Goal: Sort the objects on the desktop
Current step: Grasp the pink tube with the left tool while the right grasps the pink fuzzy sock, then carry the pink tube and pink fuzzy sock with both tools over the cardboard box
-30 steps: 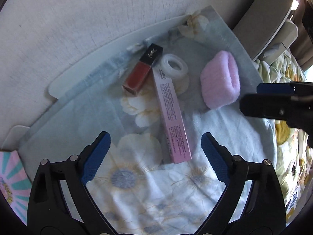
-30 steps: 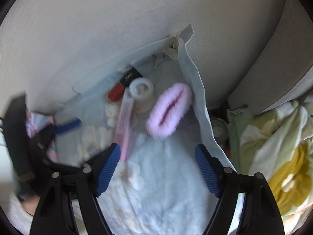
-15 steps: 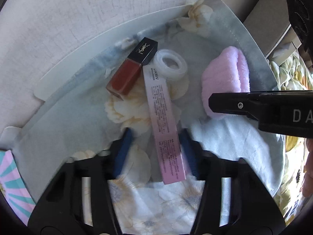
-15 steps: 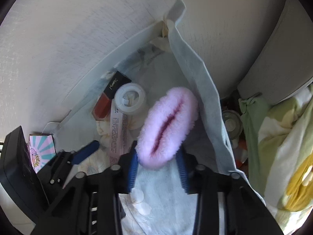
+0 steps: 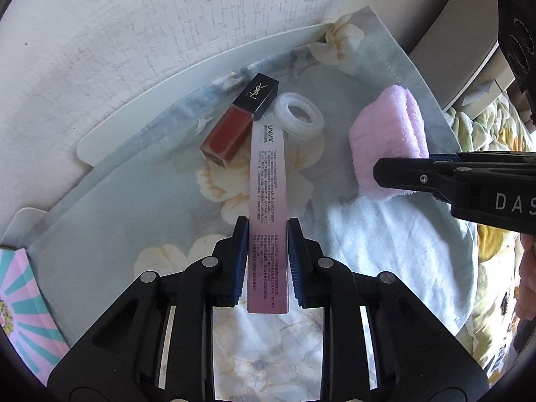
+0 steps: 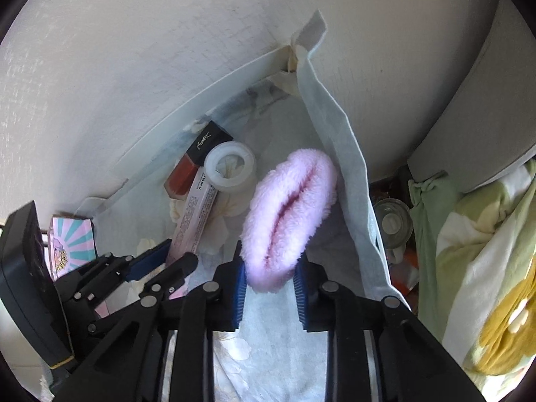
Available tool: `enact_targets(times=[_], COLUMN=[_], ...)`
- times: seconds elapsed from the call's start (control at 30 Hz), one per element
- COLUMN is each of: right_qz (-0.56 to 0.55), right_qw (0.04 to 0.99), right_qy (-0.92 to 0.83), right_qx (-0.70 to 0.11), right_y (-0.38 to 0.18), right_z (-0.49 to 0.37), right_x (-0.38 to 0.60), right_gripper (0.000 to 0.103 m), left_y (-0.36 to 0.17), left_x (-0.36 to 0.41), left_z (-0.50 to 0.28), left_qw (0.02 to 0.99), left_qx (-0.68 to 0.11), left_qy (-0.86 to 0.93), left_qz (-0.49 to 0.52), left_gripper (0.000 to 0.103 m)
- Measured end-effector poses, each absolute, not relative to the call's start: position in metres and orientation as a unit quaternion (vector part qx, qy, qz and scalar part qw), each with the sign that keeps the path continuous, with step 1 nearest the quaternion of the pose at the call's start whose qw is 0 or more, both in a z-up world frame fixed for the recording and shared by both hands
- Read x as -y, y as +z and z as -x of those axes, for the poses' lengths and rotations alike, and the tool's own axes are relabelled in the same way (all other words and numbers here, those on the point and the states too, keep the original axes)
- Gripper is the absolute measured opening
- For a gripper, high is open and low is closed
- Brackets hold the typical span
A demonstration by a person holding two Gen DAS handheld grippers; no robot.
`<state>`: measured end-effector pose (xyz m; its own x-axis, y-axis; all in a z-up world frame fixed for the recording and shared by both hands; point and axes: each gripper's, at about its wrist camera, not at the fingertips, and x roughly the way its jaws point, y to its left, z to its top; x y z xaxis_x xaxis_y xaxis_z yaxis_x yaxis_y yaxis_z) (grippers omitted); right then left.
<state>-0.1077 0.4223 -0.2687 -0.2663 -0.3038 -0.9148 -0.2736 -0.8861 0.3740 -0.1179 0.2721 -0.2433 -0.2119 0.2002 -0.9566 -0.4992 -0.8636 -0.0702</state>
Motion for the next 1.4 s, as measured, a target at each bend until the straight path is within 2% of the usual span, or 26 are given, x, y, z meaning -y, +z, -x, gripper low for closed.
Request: enact_targets(times=[0.4,0.67,0.8,1.23,1.4], right_qz=[-0.601,-0.590,-0.583,-0.545,-0.538], right_qw=[0.002,-0.001,0.001,0.062,0.106], right_qy=[-0.767,-0.778,-0.789,-0.829,-0.832], right_qx=[0.226,0.215,0.195,0.107,0.085], right_y=[-0.259,-0.231,-0.210,-0.139,-0.130], right_z=[0.094,0.081,0.077,0.083,0.095], right_x=[-0.418,-0.413,-0.401,-0.316,-0.265], right_gripper=[0.019,0.019,0.019,0.019,0.019], left_y=[-0.208,-0.167,-0.175,-0.109,-0.095], left_x=[-0.257,-0.240,-0.238,-0.127,-0.075], left_z=[0.091,0.073,0.092,0.072,0.058], left_qw=[0.236,0.233,0.224,0.144,0.116], left_qx=[-0.122,-0.103,-0.091,-0.033,0.025], left_qy=[0.777,0.791,0.802,0.851,0.858], left_qz=[0.571,0.557,0.547,0.504,0.499], left_gripper=[0.020,0.020,0.020,0.020,0.020])
